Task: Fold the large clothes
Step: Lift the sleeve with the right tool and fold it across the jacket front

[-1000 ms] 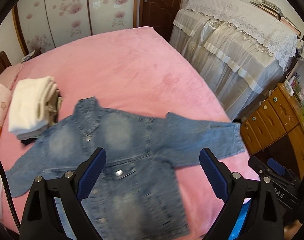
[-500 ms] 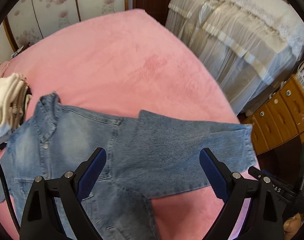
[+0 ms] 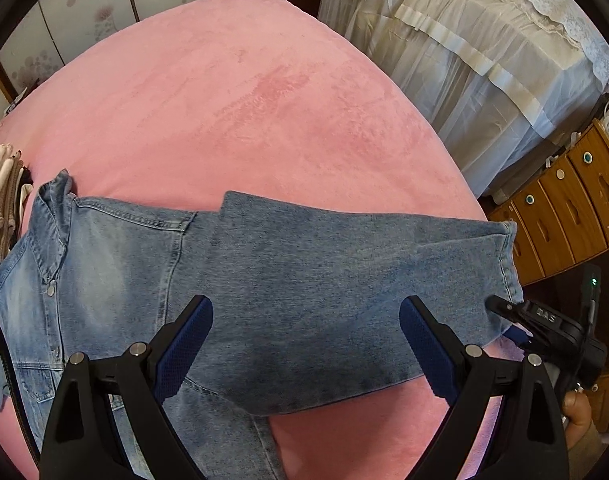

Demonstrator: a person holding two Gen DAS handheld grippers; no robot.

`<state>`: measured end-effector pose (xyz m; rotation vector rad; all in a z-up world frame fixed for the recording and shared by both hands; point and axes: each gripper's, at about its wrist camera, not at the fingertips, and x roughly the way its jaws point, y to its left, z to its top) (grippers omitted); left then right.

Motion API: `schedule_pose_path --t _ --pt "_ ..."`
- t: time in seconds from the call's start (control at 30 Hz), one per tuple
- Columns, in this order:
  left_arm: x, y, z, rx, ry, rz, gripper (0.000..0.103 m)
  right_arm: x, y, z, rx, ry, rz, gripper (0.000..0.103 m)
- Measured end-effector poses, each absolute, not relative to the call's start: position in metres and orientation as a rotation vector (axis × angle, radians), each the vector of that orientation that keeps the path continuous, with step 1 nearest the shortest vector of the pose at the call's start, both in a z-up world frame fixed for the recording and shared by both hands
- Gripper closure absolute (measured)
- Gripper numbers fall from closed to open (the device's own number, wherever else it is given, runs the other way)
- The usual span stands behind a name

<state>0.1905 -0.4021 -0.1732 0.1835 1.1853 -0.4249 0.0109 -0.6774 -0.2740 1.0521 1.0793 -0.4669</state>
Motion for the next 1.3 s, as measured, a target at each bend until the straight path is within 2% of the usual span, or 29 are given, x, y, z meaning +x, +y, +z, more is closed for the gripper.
schedule_pose_path --t 0.07,0.1,0.13,0.23,0.6,0.77,0.93,1.1,1.3 --pt "0.189 -0.402 -0.172 0.178 1.188 -0.428 0.009 0.015 -0.675 -0.274 1.023 1.091 -0.479 0.070" --pt "0.188 -0.402 -0.171 0.173 1.190 -0.429 0.009 0.016 -0.677 -0.274 1.020 1.091 -0.478 0.075" --pt "0.188 -0.401 -0.170 0.165 1.193 -0.431 0.009 0.016 -0.677 -0.273 1.012 1.090 -0.484 0.089" --pt "0.187 -0.397 -0.164 0.143 1.199 -0.432 0.009 0.013 -0.677 -0.263 1.002 1.075 -0.460 0.097" --pt "0.177 -0.359 -0.133 0.101 1.204 -0.437 0.009 0.039 -0.630 -0.164 0.826 0.939 -0.267 0.098" --pt "0.175 -0.311 -0.116 0.098 1.158 -0.400 0.009 0.063 -0.560 -0.107 0.680 0.871 -0.124 0.099" --pt "0.180 -0.240 -0.108 0.074 1.156 -0.346 0.009 0.094 -0.468 -0.073 0.574 0.846 0.045 0.099" --pt "0.190 -0.147 -0.113 0.035 1.158 -0.263 0.009 0.132 -0.364 -0.085 0.485 0.893 0.195 0.098" --pt "0.204 -0.043 -0.171 -0.024 1.269 -0.193 0.009 0.174 -0.248 -0.168 0.336 1.045 0.253 0.098"
